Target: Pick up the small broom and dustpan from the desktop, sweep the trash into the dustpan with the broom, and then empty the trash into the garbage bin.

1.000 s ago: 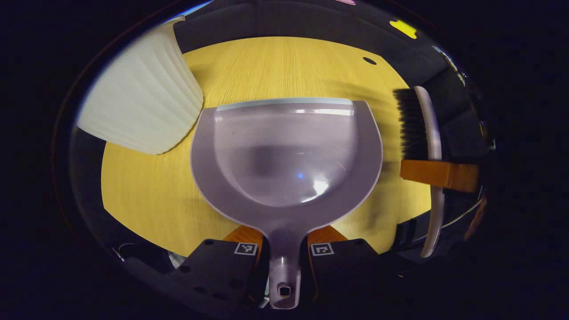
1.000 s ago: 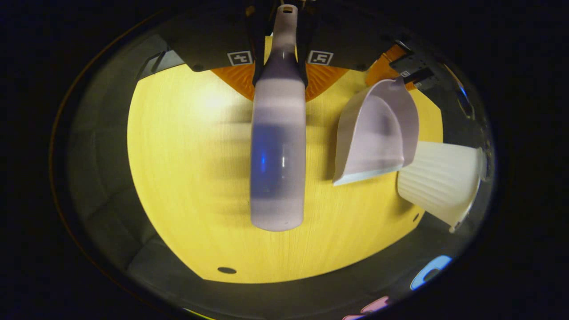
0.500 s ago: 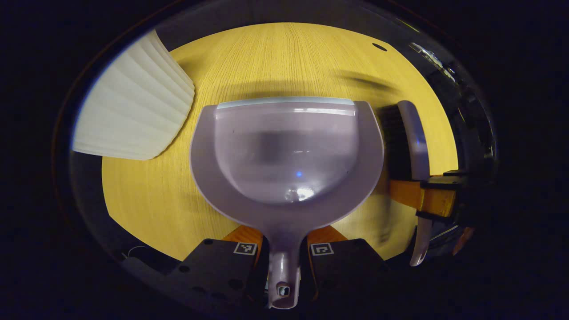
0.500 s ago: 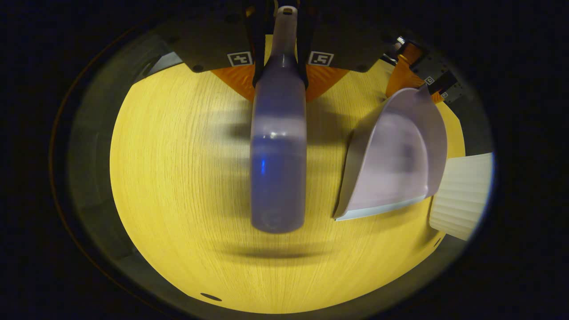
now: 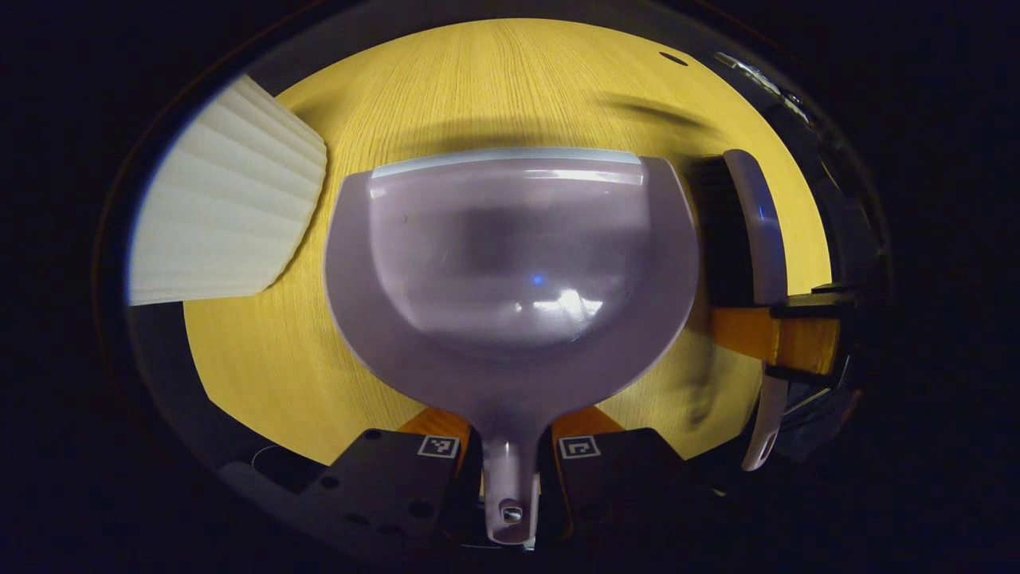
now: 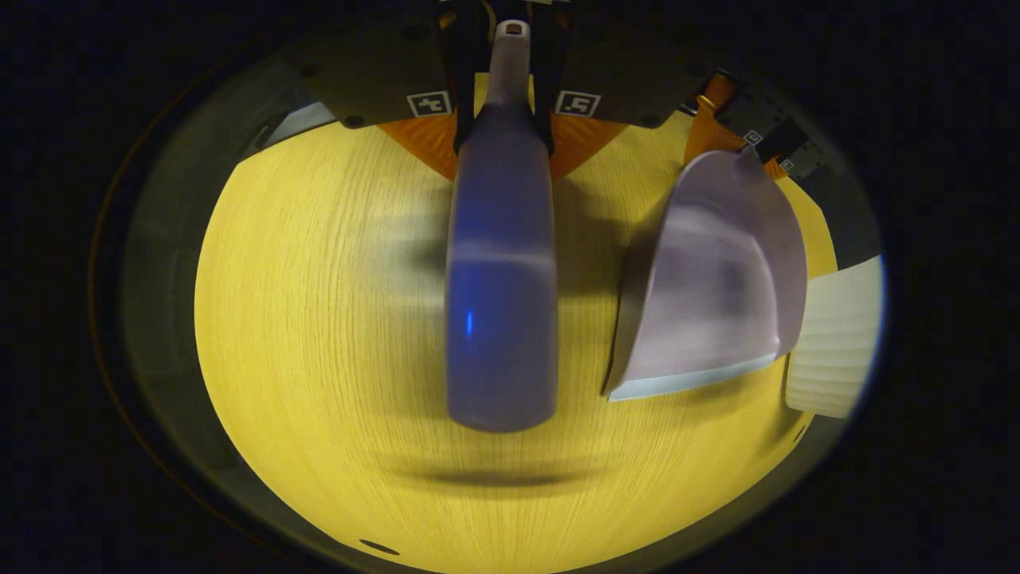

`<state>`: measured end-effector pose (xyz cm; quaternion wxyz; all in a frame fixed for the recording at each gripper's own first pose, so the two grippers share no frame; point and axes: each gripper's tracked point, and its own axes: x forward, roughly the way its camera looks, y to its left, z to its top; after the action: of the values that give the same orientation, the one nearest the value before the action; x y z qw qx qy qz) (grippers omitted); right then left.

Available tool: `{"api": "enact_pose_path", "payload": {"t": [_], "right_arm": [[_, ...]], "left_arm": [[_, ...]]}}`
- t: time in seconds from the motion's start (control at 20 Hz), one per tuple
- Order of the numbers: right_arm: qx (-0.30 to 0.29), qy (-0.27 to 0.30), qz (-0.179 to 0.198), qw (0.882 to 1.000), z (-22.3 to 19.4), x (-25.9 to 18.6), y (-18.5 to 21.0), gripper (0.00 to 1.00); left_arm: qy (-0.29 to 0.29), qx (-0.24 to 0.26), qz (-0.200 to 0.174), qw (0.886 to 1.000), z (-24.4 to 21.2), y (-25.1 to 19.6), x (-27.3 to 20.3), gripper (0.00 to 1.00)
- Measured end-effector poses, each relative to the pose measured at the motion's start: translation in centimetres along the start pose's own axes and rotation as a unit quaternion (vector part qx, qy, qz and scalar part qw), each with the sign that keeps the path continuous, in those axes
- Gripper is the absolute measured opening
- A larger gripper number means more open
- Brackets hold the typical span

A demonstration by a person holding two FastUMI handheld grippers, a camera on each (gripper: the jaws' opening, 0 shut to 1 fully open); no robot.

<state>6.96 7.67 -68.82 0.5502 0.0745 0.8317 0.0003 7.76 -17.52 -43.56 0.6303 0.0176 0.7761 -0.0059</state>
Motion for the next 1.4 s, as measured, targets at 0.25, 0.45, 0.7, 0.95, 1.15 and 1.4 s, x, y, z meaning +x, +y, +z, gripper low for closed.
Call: {"api": "enact_pose_path", "payload": {"t": [0.25, 0.45, 0.7, 0.95, 1.15, 1.4], "right_arm": [[0.001, -0.002, -0.002, 1.000, 0.0, 0.1, 0.2, 0.42], [-0.008, -0.004, -0.008, 1.000, -0.5, -0.4, 0.0, 0.65], [-0.014, -0.033, -0.004, 0.999, -0.7, -1.8, -0.4, 1.00], [-0.027, -0.088, 0.053, 0.994, -3.1, -6.1, 0.5, 0.94], [-0.041, -0.196, 0.076, 0.977, -4.3, -11.8, 0.3, 0.99], [-0.079, -0.339, 0.071, 0.935, -6.3, -20.3, 0.4, 0.99]], "left_arm": [[0.004, -0.002, -0.013, 1.000, -0.3, -0.3, 0.1, 0.32], [0.003, 0.005, -0.023, 1.000, -0.8, -1.2, 0.3, 0.55], [-0.045, 0.006, -0.015, 0.999, -0.7, -1.3, -1.2, 0.87], [-0.156, 0.013, -0.027, 0.987, -1.7, -2.4, -5.4, 0.87], [-0.271, 0.035, -0.020, 0.962, -3.3, -2.8, -10.4, 0.87], [-0.436, 0.050, 0.000, 0.899, -4.0, -2.3, -19.8, 0.87]]}}
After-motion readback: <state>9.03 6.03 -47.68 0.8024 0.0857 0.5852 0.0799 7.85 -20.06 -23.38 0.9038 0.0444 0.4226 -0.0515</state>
